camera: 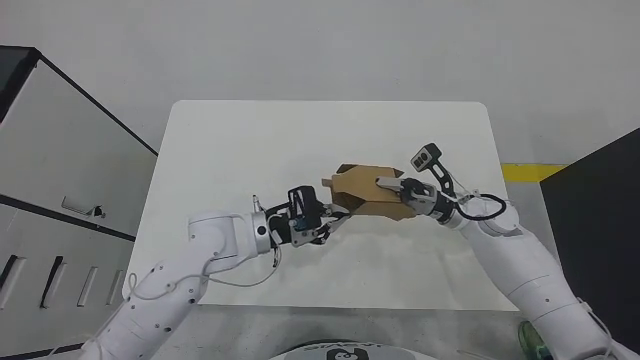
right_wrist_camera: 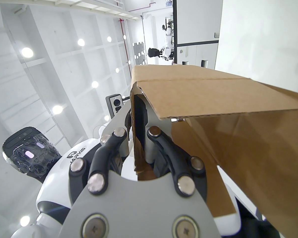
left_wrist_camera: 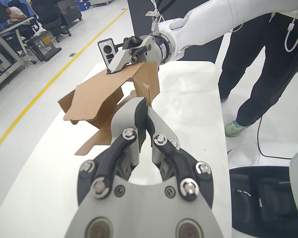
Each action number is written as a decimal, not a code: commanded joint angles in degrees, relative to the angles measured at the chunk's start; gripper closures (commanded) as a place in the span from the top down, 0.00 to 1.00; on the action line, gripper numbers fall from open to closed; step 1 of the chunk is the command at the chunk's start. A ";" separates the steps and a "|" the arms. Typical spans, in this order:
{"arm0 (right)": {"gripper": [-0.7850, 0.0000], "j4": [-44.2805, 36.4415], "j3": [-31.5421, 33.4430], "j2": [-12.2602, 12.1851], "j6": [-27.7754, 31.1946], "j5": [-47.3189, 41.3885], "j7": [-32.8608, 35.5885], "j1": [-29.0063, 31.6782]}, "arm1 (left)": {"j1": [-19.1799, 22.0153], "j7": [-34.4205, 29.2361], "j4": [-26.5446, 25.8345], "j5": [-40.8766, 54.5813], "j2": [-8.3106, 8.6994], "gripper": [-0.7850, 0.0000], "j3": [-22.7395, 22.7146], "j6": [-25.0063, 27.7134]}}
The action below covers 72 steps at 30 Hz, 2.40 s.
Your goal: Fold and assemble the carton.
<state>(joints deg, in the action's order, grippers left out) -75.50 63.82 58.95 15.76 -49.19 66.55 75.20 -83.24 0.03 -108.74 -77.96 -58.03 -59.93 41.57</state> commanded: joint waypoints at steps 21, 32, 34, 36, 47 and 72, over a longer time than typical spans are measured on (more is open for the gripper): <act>0.00 -0.30 0.09 0.98 -0.93 1.08 -0.76 -0.08 | 2.08 -1.69 0.94 -1.68 -0.65 0.00 2.86 -1.44; 0.00 0.49 2.38 0.73 1.65 1.43 5.21 0.06 | 0.97 -1.36 1.53 -0.67 -0.13 0.00 -0.40 -1.97; 0.00 0.58 2.69 0.70 2.10 1.65 5.95 0.10 | 0.82 -1.36 1.55 -0.62 -0.04 0.00 -0.93 -2.03; 0.00 0.63 2.97 0.68 2.30 1.84 6.52 0.14 | 0.66 -1.34 1.62 -0.55 0.04 0.00 -1.39 -1.96; 0.00 1.42 2.89 0.64 0.99 4.58 9.23 -0.21 | 0.73 -0.51 2.14 0.94 0.09 0.00 -2.06 -1.06; 0.00 -0.56 2.67 0.62 4.67 9.19 11.72 0.01 | 1.12 -0.35 2.28 0.44 -0.04 0.00 -2.20 -2.27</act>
<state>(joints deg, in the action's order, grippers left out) -76.09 66.42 59.61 20.31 -40.37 78.11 75.17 -81.98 -0.47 -106.36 -77.63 -58.11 -61.82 39.40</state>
